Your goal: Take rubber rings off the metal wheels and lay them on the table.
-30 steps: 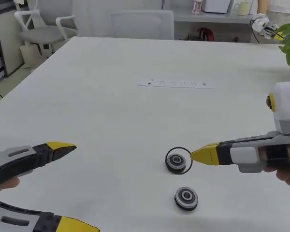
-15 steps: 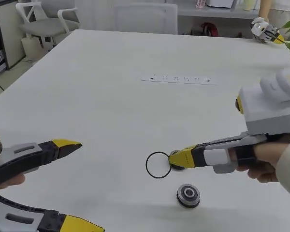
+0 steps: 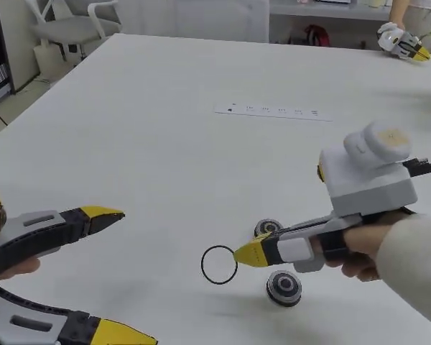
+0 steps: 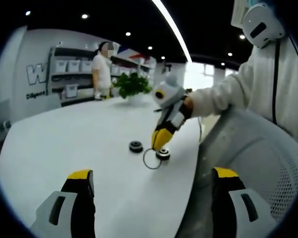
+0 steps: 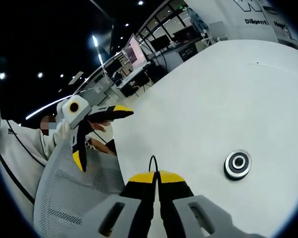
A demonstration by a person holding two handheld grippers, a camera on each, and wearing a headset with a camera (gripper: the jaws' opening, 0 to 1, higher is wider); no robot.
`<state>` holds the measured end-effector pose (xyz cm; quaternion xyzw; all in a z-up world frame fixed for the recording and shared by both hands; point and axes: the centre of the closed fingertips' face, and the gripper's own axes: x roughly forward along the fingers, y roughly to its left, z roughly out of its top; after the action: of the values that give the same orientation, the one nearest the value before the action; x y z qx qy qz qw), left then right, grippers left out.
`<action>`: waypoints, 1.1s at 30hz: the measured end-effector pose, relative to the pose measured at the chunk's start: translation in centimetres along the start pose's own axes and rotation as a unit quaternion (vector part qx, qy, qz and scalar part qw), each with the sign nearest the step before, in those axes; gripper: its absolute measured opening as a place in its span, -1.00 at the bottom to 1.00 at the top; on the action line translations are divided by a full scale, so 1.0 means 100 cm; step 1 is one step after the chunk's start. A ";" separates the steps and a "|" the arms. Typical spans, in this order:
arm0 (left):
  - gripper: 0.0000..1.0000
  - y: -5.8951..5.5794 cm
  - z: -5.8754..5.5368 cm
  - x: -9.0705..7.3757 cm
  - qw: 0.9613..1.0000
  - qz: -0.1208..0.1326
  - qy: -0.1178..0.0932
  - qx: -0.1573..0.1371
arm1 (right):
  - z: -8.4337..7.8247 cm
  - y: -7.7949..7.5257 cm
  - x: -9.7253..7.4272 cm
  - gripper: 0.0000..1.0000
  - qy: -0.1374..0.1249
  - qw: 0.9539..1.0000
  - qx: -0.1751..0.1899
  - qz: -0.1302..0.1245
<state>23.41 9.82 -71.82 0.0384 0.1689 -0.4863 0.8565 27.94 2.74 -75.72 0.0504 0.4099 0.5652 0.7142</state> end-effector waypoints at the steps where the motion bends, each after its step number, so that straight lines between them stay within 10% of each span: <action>1: 1.00 0.000 0.000 0.000 1.000 0.000 0.000 -0.001 | -0.002 -0.002 0.001 -1.00 0.003 1.000 0.001 -0.001; 33: 1.00 0.002 -0.008 0.003 1.000 -0.006 0.013 -0.006 | -0.027 -0.042 0.009 -1.00 0.029 0.997 0.012 -0.068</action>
<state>23.48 9.87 -72.68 0.0385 0.1830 -0.4903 0.8513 29.44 0.99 -80.25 0.0141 0.4397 0.5118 0.7379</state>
